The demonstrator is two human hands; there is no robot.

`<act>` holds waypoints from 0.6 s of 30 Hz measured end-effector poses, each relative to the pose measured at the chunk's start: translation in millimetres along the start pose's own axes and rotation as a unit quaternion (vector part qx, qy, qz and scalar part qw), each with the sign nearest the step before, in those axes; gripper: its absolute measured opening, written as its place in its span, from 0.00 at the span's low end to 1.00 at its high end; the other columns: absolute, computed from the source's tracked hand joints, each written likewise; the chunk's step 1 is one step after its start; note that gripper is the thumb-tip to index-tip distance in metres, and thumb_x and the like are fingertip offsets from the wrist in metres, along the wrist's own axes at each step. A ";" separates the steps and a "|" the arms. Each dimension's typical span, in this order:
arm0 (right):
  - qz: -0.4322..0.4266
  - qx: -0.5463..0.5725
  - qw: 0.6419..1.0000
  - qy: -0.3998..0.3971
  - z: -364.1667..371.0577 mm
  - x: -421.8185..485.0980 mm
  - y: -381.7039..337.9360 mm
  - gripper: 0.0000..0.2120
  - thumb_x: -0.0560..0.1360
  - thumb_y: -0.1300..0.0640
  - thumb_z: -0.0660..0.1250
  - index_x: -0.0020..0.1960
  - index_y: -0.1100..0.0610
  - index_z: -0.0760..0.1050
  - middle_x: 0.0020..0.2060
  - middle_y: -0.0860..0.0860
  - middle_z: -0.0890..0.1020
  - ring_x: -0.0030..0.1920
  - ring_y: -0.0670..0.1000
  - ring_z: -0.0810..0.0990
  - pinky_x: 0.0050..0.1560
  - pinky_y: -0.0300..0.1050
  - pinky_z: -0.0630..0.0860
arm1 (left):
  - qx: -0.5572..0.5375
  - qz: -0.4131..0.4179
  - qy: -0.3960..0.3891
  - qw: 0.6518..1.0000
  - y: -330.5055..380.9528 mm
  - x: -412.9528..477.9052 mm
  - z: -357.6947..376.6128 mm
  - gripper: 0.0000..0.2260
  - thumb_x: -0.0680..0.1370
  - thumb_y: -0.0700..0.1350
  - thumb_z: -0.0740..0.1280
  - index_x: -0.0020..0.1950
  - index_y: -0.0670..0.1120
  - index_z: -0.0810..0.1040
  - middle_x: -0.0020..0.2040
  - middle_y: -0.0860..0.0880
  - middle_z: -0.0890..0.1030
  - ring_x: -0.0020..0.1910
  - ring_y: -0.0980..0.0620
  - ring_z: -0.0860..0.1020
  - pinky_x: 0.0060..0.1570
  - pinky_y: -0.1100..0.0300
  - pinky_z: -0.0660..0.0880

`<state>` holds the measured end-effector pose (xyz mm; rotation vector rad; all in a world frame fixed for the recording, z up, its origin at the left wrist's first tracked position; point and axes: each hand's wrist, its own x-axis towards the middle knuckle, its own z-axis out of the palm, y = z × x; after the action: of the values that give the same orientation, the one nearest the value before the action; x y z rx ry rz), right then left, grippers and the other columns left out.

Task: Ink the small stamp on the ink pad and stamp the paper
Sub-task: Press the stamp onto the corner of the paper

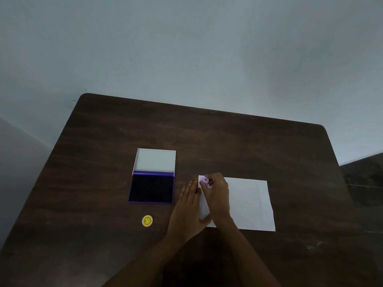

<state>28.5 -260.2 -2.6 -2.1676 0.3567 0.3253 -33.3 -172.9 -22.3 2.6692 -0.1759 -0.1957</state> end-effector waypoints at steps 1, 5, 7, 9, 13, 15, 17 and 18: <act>0.000 -0.005 1.000 -0.004 4.2 4.5 -1.0 0.14 0.76 0.54 0.62 0.55 0.63 0.73 0.57 0.59 0.78 0.55 0.56 0.76 0.57 0.38 0.66 | 0.015 -0.009 -0.002 1.000 -4.5 3.3 1.5 0.36 0.68 0.56 0.70 0.68 0.36 0.63 0.68 0.36 0.68 0.68 0.37 0.65 0.66 0.37 0.53; -0.004 -0.018 1.000 -0.015 2.9 3.8 0.5 0.14 0.75 0.55 0.62 0.55 0.64 0.72 0.57 0.59 0.78 0.56 0.56 0.75 0.55 0.37 0.65 | 0.001 -0.006 0.001 1.000 -7.4 1.4 8.2 0.36 0.69 0.54 0.69 0.68 0.37 0.60 0.69 0.35 0.67 0.68 0.36 0.64 0.67 0.37 0.51; 0.002 -0.028 0.999 -0.020 3.2 6.9 1.3 0.14 0.75 0.54 0.62 0.56 0.63 0.72 0.57 0.58 0.78 0.56 0.55 0.75 0.55 0.36 0.64 | 0.006 -0.006 0.001 1.000 -10.0 3.2 14.0 0.36 0.69 0.57 0.67 0.68 0.38 0.57 0.69 0.36 0.68 0.68 0.37 0.65 0.66 0.36 0.54; -0.011 -0.036 0.999 -0.006 -0.9 6.4 -0.6 0.14 0.75 0.54 0.63 0.55 0.63 0.73 0.56 0.58 0.78 0.54 0.54 0.75 0.54 0.36 0.64 | 0.022 -0.002 0.001 1.000 -8.2 4.3 13.8 0.36 0.69 0.59 0.65 0.68 0.39 0.57 0.68 0.37 0.69 0.68 0.38 0.67 0.64 0.35 0.59; -0.017 -0.035 0.999 -0.002 -4.2 5.0 -2.5 0.13 0.75 0.55 0.62 0.55 0.62 0.73 0.57 0.58 0.78 0.55 0.54 0.75 0.55 0.37 0.65 | 0.029 0.006 0.035 0.999 -6.7 3.8 16.8 0.38 0.68 0.60 0.66 0.68 0.39 0.58 0.68 0.38 0.69 0.68 0.40 0.66 0.69 0.47 0.58; -0.005 -0.027 1.000 -0.010 -5.4 2.8 1.0 0.13 0.76 0.55 0.62 0.57 0.61 0.72 0.59 0.58 0.77 0.57 0.54 0.74 0.59 0.39 0.66 | 0.017 0.010 0.047 0.999 -6.0 2.3 17.4 0.38 0.68 0.61 0.66 0.68 0.39 0.58 0.68 0.38 0.70 0.69 0.42 0.62 0.70 0.51 0.51; -0.005 -0.032 0.999 -0.010 -5.8 3.4 0.4 0.14 0.75 0.55 0.62 0.58 0.61 0.72 0.59 0.57 0.77 0.58 0.54 0.74 0.60 0.40 0.65 | 0.028 0.009 0.045 0.999 -5.6 2.4 17.2 0.38 0.68 0.62 0.65 0.68 0.40 0.59 0.68 0.40 0.70 0.68 0.45 0.58 0.69 0.52 0.56; -0.002 -0.027 1.000 -0.014 -4.1 5.0 2.7 0.14 0.75 0.55 0.63 0.58 0.61 0.71 0.59 0.57 0.77 0.58 0.55 0.74 0.60 0.40 0.65 | 0.030 0.006 0.045 0.999 -5.9 3.4 17.1 0.38 0.67 0.62 0.66 0.68 0.40 0.59 0.68 0.40 0.71 0.68 0.46 0.58 0.68 0.51 0.59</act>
<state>32.6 -265.7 -4.0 -2.2144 0.3315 0.3665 -32.3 -175.6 -40.5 2.7286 -0.1715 -0.0684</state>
